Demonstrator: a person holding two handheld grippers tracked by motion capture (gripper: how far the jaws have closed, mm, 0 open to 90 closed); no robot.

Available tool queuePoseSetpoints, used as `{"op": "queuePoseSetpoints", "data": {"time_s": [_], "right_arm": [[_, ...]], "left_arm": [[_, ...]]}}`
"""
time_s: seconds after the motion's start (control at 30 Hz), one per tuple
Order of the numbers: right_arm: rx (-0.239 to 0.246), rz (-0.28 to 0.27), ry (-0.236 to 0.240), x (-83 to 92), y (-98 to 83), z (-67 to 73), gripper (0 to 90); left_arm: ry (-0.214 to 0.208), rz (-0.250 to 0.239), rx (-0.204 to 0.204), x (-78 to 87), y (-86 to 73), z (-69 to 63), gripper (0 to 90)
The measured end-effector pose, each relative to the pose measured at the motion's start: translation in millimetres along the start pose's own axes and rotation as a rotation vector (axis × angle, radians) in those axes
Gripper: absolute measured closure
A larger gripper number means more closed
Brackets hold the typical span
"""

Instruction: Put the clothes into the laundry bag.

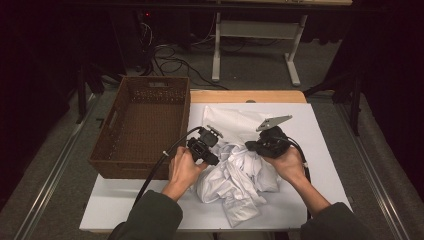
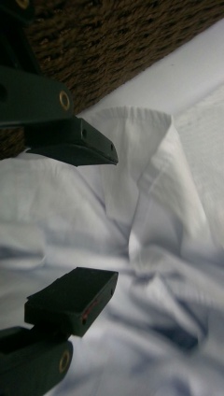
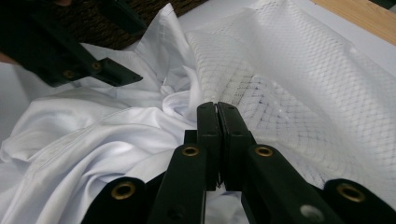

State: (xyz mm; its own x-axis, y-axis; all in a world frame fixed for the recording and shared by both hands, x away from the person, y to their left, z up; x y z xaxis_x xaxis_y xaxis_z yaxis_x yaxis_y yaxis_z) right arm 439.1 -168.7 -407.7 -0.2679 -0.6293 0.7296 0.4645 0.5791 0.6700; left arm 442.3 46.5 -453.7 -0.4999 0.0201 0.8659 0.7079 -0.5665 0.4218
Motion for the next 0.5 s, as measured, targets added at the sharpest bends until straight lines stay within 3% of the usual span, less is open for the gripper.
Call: {"op": "queuePoseSetpoints", "data": {"time_s": [0.03, 0.1, 0.17, 0.3, 0.43, 0.5], "right_arm": [[-0.003, -0.003, 0.001, 0.5, 0.3, -3.1, 89.3], [-0.025, -0.019, 0.01, 0.3, 0.5, -7.6, 89.3], [-0.041, -0.027, 0.019, -1.1, 0.4, -8.7, 89.3], [-0.003, -0.029, 0.03, -1.5, 1.5, -5.8, 89.3], [-0.006, -0.038, 0.05, -0.3, -0.1, -10.0, 89.3], [-0.011, -0.047, 0.06, 0.0, -0.4, -13.7, 89.3]], "left_arm": [[0.012, 0.023, 0.003, -3.5, 1.7, -1.1, 36.3], [0.026, -0.005, -0.017, -5.4, 4.5, -9.6, 35.4], [-0.01, -0.005, 0.018, -9.6, 7.1, -16.2, 35.2], [-0.03, 0.002, 0.037, -21.6, 9.5, -26.2, 34.6], [-0.089, -0.047, 0.116, -28.4, 10.5, -22.7, 34.4], [-0.114, -0.042, 0.122, -35.4, 9.3, -22.4, 32.6]]}}
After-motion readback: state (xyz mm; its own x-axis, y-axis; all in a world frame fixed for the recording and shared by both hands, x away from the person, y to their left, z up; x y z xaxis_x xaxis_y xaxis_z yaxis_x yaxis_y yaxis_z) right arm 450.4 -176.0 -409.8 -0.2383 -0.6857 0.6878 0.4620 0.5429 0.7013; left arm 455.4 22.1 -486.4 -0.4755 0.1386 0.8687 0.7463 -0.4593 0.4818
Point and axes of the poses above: each handheld gripper's, and its own axes: x roughly backward along the jaws, y roughly out of its top, z roughly to its left, the point moved 1 cm from there along -x, roughly forward along the jaws, and after that the axes turned 9 degrees about y, right-handed, at the moved point
